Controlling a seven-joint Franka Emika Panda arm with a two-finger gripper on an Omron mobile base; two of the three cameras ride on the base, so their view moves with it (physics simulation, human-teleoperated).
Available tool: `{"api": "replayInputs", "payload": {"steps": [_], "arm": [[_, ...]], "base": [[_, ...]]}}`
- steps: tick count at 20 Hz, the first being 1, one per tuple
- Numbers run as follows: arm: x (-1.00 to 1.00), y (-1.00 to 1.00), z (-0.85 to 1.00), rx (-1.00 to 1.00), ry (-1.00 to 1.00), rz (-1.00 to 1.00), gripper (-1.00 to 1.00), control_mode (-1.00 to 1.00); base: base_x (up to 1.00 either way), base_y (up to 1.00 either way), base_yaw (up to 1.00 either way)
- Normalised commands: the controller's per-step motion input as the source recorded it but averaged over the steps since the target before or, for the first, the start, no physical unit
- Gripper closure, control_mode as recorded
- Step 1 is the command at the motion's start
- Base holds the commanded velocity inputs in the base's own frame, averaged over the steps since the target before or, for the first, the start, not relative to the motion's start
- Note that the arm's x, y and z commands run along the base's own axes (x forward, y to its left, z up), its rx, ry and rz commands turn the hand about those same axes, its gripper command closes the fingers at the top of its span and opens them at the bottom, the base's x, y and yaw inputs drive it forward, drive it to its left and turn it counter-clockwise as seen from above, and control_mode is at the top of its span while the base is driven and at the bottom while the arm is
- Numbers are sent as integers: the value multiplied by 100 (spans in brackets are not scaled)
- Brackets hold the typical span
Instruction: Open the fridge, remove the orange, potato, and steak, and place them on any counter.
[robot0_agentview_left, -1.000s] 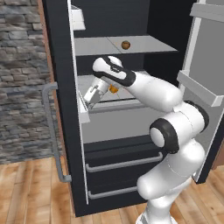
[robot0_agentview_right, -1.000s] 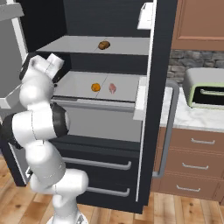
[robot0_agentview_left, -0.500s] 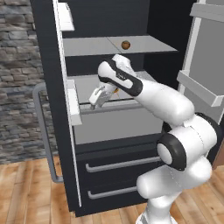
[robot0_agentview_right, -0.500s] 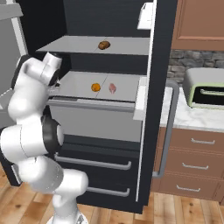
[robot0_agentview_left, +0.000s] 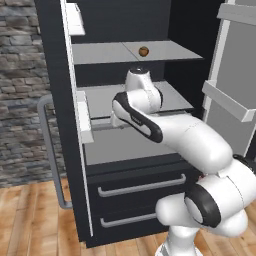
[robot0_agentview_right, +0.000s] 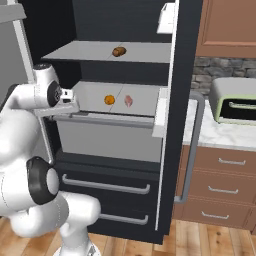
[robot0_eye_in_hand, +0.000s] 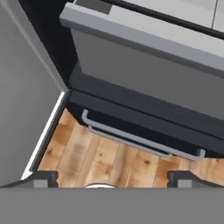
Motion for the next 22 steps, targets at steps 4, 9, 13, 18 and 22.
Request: {"api": "replayInputs", "payload": {"steps": [4, 9, 13, 18, 22], "arm": [[0, -40, 5, -30, -11, -69, -100, -100], [-28, -76, 16, 6, -6, -46, -100, -100], [-91, -70, 42, 14, -14, -32, -100, -100], [-92, -61, 37, 12, -26, -5, -100, -100], [-77, -51, 4, 4, -29, 14, -100, -100]], "base": [[0, 0, 0], [0, 0, 0], [0, 0, 0], [0, 0, 0], [0, 0, 0]]}}
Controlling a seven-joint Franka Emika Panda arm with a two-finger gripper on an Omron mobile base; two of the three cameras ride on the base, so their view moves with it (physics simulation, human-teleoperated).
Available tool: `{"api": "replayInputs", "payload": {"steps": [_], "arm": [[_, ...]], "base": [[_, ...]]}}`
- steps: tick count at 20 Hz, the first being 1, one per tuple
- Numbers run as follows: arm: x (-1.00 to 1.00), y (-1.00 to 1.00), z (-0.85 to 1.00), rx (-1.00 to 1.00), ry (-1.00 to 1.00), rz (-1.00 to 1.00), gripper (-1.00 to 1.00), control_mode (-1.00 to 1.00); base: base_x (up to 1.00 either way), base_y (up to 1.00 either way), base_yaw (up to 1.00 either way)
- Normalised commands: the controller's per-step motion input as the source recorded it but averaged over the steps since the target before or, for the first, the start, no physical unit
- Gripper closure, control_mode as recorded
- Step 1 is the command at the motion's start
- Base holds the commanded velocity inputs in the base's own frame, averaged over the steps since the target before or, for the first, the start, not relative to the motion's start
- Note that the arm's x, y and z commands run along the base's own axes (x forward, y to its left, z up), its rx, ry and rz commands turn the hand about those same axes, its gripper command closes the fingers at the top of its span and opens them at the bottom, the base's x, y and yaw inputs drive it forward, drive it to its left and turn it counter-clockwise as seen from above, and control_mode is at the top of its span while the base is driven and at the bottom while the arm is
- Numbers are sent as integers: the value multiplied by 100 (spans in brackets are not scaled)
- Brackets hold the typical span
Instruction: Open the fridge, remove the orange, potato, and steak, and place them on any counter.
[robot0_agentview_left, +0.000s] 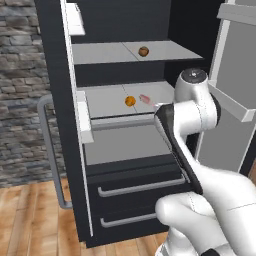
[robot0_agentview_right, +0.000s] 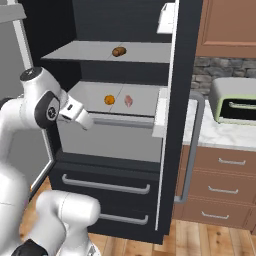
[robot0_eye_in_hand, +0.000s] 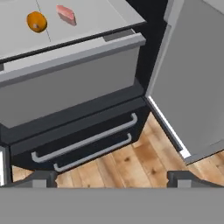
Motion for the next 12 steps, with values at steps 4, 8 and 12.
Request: {"api": "replayInputs", "payload": {"steps": [4, 8, 12], "arm": [[-36, -42, 0, 0, -15, 24, -100, -100], [-10, -5, 9, 0, -5, 15, -100, -100], [-2, -1, 13, 0, -1, 5, -100, -100]], "base": [[0, 0, 0], [0, 0, 0], [0, 0, 0]]}}
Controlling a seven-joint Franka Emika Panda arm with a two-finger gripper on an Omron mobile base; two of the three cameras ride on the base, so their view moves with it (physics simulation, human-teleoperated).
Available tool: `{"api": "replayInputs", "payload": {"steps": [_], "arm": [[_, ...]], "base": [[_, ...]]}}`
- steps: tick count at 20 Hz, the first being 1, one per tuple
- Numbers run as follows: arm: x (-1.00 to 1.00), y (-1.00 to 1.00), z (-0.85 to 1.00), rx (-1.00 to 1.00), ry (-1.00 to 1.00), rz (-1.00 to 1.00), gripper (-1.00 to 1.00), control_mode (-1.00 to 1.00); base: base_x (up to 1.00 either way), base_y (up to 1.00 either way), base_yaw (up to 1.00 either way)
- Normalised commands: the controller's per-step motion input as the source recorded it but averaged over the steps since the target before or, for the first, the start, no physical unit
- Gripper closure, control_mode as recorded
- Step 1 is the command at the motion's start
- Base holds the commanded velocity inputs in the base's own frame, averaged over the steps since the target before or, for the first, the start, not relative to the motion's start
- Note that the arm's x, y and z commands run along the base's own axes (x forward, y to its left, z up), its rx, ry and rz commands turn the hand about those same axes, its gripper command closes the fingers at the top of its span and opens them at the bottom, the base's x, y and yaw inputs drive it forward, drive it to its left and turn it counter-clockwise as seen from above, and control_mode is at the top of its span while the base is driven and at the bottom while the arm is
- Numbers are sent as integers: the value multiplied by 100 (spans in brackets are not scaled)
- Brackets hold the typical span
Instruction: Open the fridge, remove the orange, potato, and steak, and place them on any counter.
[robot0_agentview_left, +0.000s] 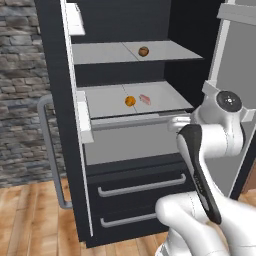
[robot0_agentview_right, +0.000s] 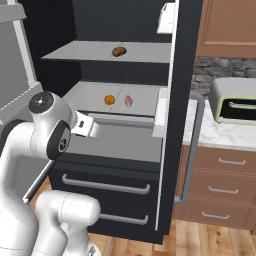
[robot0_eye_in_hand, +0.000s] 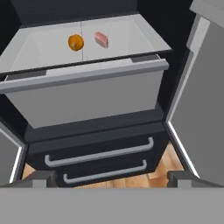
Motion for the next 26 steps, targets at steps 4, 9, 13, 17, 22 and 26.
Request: {"api": "replayInputs", "payload": {"steps": [4, 9, 13, 17, 22, 26], "arm": [[4, 0, 4, 0, 2, 1, -100, -100], [8, 0, 1, 0, 5, 2, -100, -100], [22, 0, 0, 0, 4, 1, -100, -100], [21, -1, 0, 0, 1, 0, -100, 100], [0, 0, 0, 0, 0, 0, -100, 100], [0, 0, 0, 0, 0, 0, -100, 100]], "base": [[0, 0, 0], [0, 0, 0], [0, 0, 0], [37, -7, 2], [79, -6, 6], [78, -12, 4]]}}
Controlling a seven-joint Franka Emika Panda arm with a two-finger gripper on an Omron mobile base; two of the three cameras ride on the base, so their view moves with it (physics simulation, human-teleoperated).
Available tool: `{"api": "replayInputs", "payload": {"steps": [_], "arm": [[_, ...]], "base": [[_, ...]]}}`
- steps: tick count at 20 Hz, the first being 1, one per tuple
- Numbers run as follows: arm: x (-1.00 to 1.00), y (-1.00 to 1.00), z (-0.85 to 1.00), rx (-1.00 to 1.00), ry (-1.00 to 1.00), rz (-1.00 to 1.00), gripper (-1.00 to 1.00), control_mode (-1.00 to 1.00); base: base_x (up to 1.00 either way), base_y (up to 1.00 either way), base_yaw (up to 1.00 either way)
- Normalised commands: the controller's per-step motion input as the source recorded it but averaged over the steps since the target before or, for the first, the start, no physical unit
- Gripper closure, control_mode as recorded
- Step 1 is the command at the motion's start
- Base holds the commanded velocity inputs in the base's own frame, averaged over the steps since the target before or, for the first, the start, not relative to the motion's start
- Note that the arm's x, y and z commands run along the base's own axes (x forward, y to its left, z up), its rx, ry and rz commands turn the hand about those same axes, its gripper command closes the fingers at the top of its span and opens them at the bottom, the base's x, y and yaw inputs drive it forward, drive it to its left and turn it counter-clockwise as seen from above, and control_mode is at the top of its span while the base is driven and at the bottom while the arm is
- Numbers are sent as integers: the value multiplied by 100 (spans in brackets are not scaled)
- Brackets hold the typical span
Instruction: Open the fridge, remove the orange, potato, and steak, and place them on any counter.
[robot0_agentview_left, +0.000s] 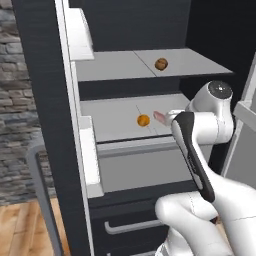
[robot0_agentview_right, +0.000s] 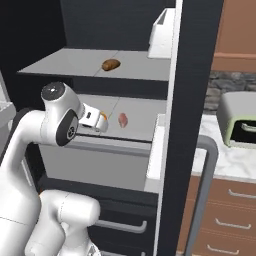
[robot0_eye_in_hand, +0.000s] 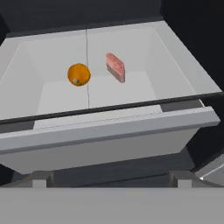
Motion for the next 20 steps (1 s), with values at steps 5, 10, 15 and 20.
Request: {"api": "replayInputs", "payload": {"steps": [5, 10, 15, 20], "arm": [[0, 0, 0, 0, 0, 0, -100, 100], [-1, 0, 0, 0, 0, 0, -100, -100], [20, -14, -2, 0, 0, 16, -100, -100], [23, -28, -23, 0, 0, 23, -100, -100]], "base": [[76, -23, 2], [9, -4, 1], [0, 0, 0], [0, 0, 0]]}}
